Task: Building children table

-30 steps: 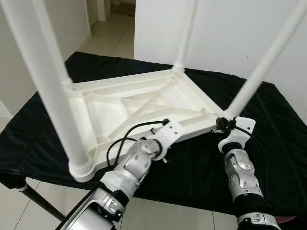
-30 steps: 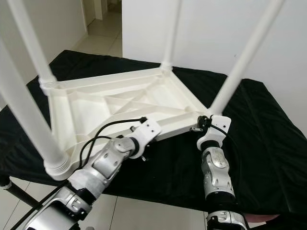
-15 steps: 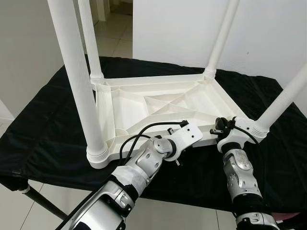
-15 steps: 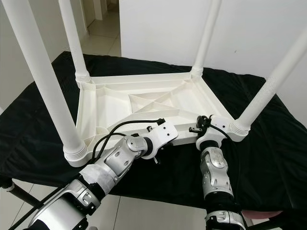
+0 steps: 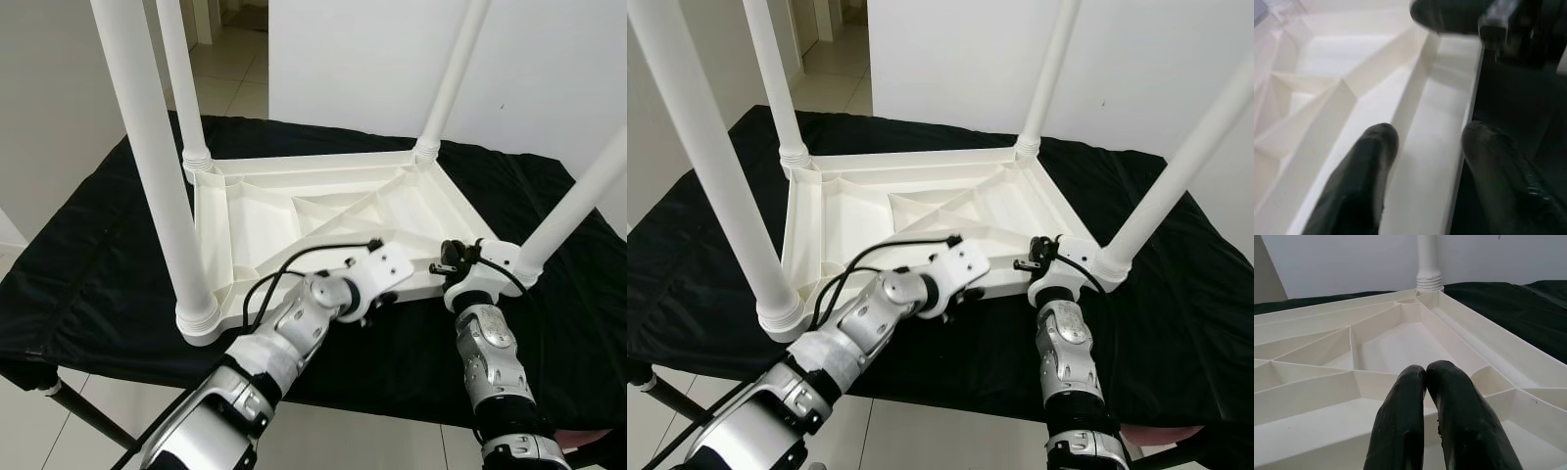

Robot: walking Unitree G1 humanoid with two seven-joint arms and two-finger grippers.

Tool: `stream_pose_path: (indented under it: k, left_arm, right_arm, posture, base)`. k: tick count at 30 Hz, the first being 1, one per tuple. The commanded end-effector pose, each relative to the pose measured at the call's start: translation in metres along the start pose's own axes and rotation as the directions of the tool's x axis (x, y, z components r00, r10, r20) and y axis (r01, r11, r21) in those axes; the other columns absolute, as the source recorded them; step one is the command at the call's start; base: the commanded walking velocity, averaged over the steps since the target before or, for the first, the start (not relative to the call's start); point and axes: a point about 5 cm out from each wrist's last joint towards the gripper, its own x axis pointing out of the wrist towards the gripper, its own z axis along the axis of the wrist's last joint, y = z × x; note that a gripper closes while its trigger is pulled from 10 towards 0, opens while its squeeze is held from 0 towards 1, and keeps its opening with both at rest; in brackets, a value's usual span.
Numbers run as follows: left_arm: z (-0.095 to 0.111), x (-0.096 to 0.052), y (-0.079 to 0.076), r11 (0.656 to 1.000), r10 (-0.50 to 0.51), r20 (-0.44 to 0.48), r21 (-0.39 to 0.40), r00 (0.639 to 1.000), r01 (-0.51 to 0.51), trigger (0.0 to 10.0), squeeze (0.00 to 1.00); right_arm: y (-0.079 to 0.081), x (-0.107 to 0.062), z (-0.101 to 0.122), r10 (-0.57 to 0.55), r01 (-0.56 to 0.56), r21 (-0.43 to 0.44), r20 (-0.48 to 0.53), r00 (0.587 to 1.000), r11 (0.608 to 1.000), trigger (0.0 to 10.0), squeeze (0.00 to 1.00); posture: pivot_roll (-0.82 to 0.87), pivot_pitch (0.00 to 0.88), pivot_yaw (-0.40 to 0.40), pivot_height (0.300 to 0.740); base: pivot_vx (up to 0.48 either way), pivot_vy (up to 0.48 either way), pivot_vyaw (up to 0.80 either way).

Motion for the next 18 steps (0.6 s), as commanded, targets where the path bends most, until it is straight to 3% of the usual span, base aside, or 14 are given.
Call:
stream_pose_path:
  k: [1, 3, 4, 6, 7, 9, 10, 15, 18]
  left_arm:
    - [0.0, 0.0, 0.0, 1.0, 0.013, -0.003, 0.004, 1.0, -0.013, 10.0, 1.0]
    - [-0.001, -0.001, 0.001, 0.999, 0.014, -0.021, 0.04, 1.0, -0.013, 10.0, 1.0]
    - [-0.001, -0.003, 0.003, 0.999, 0.015, -0.026, 0.046, 1.0, -0.014, 10.0, 0.23]
    - [-0.001, -0.005, 0.004, 0.999, 0.016, -0.029, 0.05, 0.999, -0.015, 10.0, 0.23]
    - [-0.003, -0.008, 0.005, 0.999, 0.011, -0.032, 0.049, 0.999, -0.01, 10.0, 0.0]
    - [-0.006, -0.011, 0.007, 0.999, 0.008, -0.04, 0.05, 0.999, -0.006, 10.0, 0.0]
    - [-0.013, -0.021, 0.012, 0.999, 0.009, -0.061, 0.046, 0.998, -0.006, 10.0, 0.0]
    - [-0.018, -0.028, 0.016, 0.999, 0.012, -0.079, 0.042, 0.997, -0.009, 10.0, 0.0]
    - [-0.031, -0.046, 0.022, 1.0, 0.009, -0.111, -0.018, 0.994, -0.011, 10.0, 0.0]
  right_arm:
    - [0.0, 0.0, -0.003, 0.001, -0.001, 0.0, -0.011, 1.0, 1.0, 10.0, 0.0]
    - [0.0, 0.0, -0.003, 0.002, -0.002, -0.001, -0.011, 1.0, 1.0, 10.0, 0.0]
    - [0.001, 0.0, -0.003, 0.003, -0.003, 0.0, -0.011, 1.0, 1.0, 10.0, 0.0]
    - [0.001, 0.0, -0.003, 0.004, -0.004, 0.0, -0.011, 1.0, 1.0, 10.0, 0.0]
    - [0.001, 0.0, -0.003, 0.004, -0.004, 0.0, -0.011, 1.0, 1.0, 10.0, 0.0]
    - [0.001, -0.001, -0.004, 0.004, -0.004, 0.0, -0.011, 1.0, 1.0, 10.0, 0.0]
    - [0.001, -0.001, -0.004, 0.006, -0.006, 0.0, -0.01, 1.0, 1.0, 10.0, 0.0]
    - [0.001, -0.002, -0.004, 0.008, -0.008, 0.0, -0.009, 1.0, 1.0, 10.0, 0.0]
    - [0.001, -0.003, -0.005, 0.015, -0.015, -0.005, -0.014, 1.0, 1.0, 10.0, 0.0]
  posture:
    - [0.0, 0.0, -0.043, 0.74]
    - [0.01, 0.0, -0.044, 0.74]
    - [0.01, 0.0, -0.042, 0.74]
    - [0.01, 0.0, -0.041, 0.74]
    - [0.01, 0.0, -0.04, 0.74]
    - [0.01, 0.0, -0.039, 0.74]
    - [0.01, 0.0, -0.037, 0.74]
    - [0.01, 0.0, -0.037, 0.74]
    - [0.01, 0.0, -0.04, 0.74]
  base:
    - [0.0, 0.0, 0.0]
    - [0.0, 0.0, 0.0]
    - [0.0, 0.0, 0.0]
    - [0.0, 0.0, 0.0]
    - [0.0, 0.0, 0.0]
    - [0.0, 0.0, 0.0]
    - [0.0, 0.0, 0.0]
    - [0.0, 0.0, 0.0]
    - [0.0, 0.0, 0.0]
